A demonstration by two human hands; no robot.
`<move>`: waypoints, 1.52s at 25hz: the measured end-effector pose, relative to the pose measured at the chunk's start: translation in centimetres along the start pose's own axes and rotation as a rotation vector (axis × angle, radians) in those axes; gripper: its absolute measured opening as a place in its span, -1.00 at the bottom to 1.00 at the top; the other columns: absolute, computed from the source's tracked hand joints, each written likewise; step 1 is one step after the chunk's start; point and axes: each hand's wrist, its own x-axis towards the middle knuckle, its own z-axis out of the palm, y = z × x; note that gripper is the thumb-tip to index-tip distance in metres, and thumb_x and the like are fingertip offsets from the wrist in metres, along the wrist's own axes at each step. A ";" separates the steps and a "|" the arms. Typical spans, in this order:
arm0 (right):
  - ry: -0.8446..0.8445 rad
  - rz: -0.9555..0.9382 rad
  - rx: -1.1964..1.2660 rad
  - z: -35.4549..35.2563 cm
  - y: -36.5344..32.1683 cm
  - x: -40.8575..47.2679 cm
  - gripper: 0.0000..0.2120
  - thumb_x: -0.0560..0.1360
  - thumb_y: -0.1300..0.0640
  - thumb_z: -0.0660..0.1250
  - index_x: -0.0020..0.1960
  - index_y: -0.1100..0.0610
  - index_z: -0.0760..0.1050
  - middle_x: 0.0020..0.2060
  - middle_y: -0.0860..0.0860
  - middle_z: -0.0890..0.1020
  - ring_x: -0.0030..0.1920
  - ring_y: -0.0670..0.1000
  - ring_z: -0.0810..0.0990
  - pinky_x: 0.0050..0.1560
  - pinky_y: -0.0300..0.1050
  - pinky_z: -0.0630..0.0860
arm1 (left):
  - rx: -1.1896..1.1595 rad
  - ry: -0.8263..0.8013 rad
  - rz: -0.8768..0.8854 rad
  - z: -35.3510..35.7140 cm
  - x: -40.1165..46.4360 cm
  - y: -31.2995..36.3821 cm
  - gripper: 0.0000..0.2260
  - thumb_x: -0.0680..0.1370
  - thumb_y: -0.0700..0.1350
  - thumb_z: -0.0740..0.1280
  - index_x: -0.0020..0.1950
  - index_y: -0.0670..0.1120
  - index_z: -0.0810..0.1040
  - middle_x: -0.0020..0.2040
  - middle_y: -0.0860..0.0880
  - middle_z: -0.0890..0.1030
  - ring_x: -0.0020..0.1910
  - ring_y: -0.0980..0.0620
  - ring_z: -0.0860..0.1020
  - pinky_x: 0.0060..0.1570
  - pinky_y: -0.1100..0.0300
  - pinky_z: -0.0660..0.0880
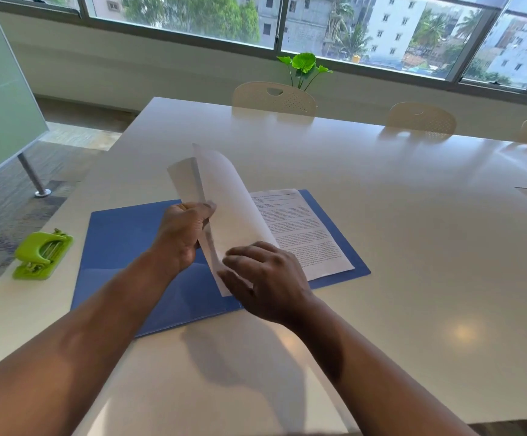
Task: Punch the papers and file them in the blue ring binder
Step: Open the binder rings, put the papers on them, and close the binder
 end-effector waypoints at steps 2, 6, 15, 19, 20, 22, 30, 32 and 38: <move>0.016 0.079 0.086 -0.3 0.1 -0.3 -0.70 0.62 -0.08 0.30 0.05 0.11 0.70 0.04 0.00 0.74 0.00 0.01 0.69 -0.12 -0.07 0.63 | 0.001 0.054 0.034 -0.7 0.2 0.1 -0.86 0.58 -0.17 0.44 -0.17 -0.15 0.63 -0.23 -0.09 0.69 -0.21 -0.09 0.65 -0.05 -0.03 0.61; 0.121 0.548 0.075 -1.7 3.4 -0.9 -0.76 0.61 -0.06 0.28 -0.02 0.03 0.67 -0.02 -0.09 0.71 -0.07 -0.05 0.65 -0.12 -0.05 0.60 | 0.034 0.127 0.062 -2.7 0.2 -0.1 -0.84 0.54 -0.14 0.49 -0.23 -0.13 0.65 -0.31 -0.01 0.72 -0.23 -0.09 0.66 -0.02 -0.04 0.62; -0.352 1.195 -0.225 -3.4 12.9 -6.6 -0.35 0.42 -0.39 0.35 0.17 0.15 0.53 0.12 0.13 0.60 0.13 0.22 0.58 -0.03 0.04 0.52 | 0.023 0.146 -0.013 -5.9 -0.4 -0.1 -0.96 0.61 -0.16 0.38 -0.04 -0.11 0.58 -0.06 -0.10 0.68 -0.13 -0.09 0.65 0.01 -0.06 0.60; -0.378 1.220 -0.235 -3.2 13.7 -7.1 -0.29 0.34 -0.42 0.42 0.17 0.16 0.51 0.11 0.13 0.60 0.13 0.21 0.58 -0.09 -0.01 0.48 | 0.050 0.117 -0.002 -6.7 -0.9 -0.2 -0.97 0.60 -0.17 0.35 -0.03 -0.09 0.58 -0.05 -0.10 0.67 -0.15 -0.06 0.64 -0.04 -0.03 0.58; -0.382 1.230 -0.225 -3.3 13.7 -7.1 -0.28 0.32 -0.41 0.44 0.18 0.16 0.51 0.12 0.13 0.60 0.13 0.20 0.58 -0.10 -0.02 0.45 | 0.050 0.116 0.010 -6.7 -1.0 -0.1 -0.96 0.60 -0.18 0.34 -0.04 -0.08 0.58 -0.07 -0.09 0.66 -0.16 -0.06 0.63 -0.07 -0.02 0.57; -0.383 1.252 -0.191 -3.5 13.6 -6.8 -0.29 0.31 -0.37 0.50 0.19 0.16 0.50 0.10 0.12 0.60 0.11 0.17 0.59 -0.12 -0.05 0.42 | 0.054 0.117 0.035 -6.7 -1.2 0.0 -0.93 0.60 -0.18 0.32 -0.07 -0.07 0.56 -0.12 -0.07 0.65 -0.20 -0.06 0.62 -0.12 0.00 0.55; -0.167 1.373 0.150 -3.6 13.5 -6.2 -0.57 0.36 0.02 0.62 0.07 0.09 0.46 -0.04 0.00 0.59 -0.03 0.06 0.59 -0.14 -0.03 0.56 | 0.057 0.142 0.086 -7.8 -1.0 0.4 -0.83 0.58 -0.19 0.31 -0.21 -0.05 0.50 -0.37 0.06 0.61 -0.38 0.08 0.58 -0.40 0.24 0.50; -0.011 1.359 0.218 -3.4 13.7 -6.1 -0.69 0.43 0.09 0.56 0.06 0.10 0.50 -0.01 0.02 0.62 -0.01 0.08 0.63 -0.06 0.02 0.67 | 0.060 0.142 0.087 -8.2 -0.8 0.5 -0.84 0.58 -0.18 0.31 -0.21 -0.05 0.50 -0.34 0.04 0.61 -0.36 0.05 0.57 -0.35 0.22 0.49; 0.146 1.300 0.158 -4.4 13.9 -5.6 -0.72 0.55 0.04 0.45 -0.25 0.20 0.62 -0.30 0.09 0.68 -0.38 0.04 0.50 -0.33 -0.03 0.45 | 0.062 0.132 0.057 -9.0 -0.4 0.8 -0.89 0.55 -0.16 0.34 -0.18 -0.05 0.53 -0.21 -0.07 0.58 -0.26 -0.05 0.55 -0.19 0.09 0.46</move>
